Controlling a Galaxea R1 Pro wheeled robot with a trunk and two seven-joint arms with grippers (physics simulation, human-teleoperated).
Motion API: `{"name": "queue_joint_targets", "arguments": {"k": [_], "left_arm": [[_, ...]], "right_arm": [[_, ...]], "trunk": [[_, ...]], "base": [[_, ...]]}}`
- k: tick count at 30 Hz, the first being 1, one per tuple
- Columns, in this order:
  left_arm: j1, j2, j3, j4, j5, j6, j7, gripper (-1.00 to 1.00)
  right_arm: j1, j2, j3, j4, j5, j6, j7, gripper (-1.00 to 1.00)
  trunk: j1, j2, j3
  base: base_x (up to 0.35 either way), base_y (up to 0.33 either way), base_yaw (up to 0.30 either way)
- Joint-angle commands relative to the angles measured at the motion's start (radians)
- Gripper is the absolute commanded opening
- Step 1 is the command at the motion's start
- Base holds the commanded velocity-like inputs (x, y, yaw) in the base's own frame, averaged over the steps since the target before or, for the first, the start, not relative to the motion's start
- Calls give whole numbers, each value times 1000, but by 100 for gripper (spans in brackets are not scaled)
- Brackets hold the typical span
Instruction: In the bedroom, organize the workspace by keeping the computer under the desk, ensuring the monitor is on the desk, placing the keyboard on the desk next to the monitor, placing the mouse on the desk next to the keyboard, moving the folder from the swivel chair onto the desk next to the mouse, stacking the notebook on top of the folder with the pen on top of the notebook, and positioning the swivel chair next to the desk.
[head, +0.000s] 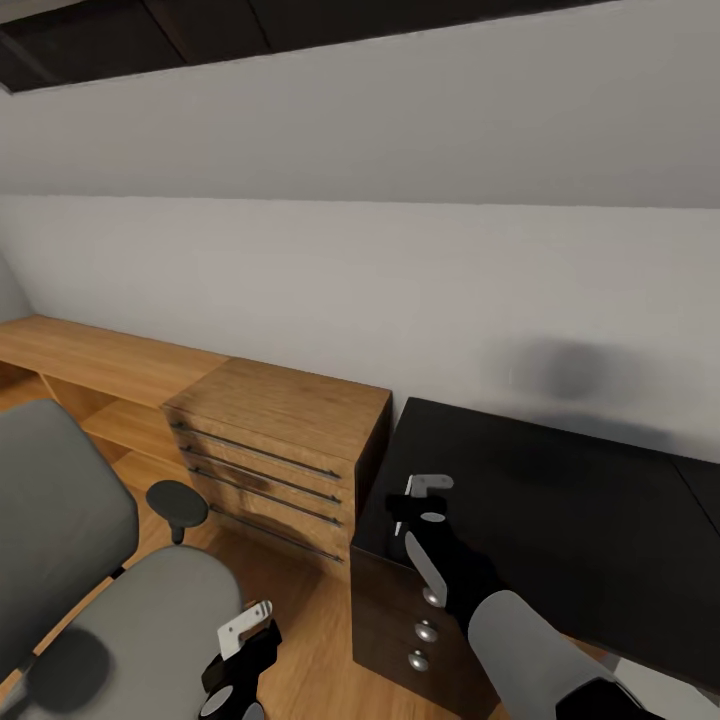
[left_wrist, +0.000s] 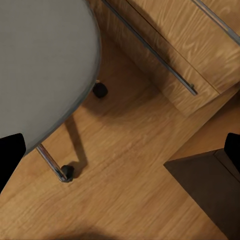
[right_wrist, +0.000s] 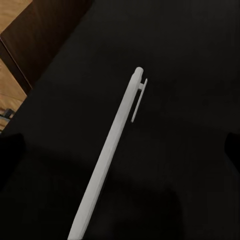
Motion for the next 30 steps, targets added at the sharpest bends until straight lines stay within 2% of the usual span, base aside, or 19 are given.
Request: {"name": "queue_joint_targets", "arguments": {"k": [1,25,30], "left_arm": [[-1,1,-2,-2,3,4,7,100],[-1,2,-2,-3,4,4,6,100],[-1,1,-2,-3,4,4,6,100]], "right_arm": [[-1,0,3,-1,-5,5,-7,100],[-1,0,1,4,-7,14,-7,100],[-1,0,-1,7,-8,19,-7,100]], "trunk": [[0,-1,-1],[0,-1,-1],[19,-36,-17]], "base": [[0,0,0],[49,32,0],[3,0,0]]}}
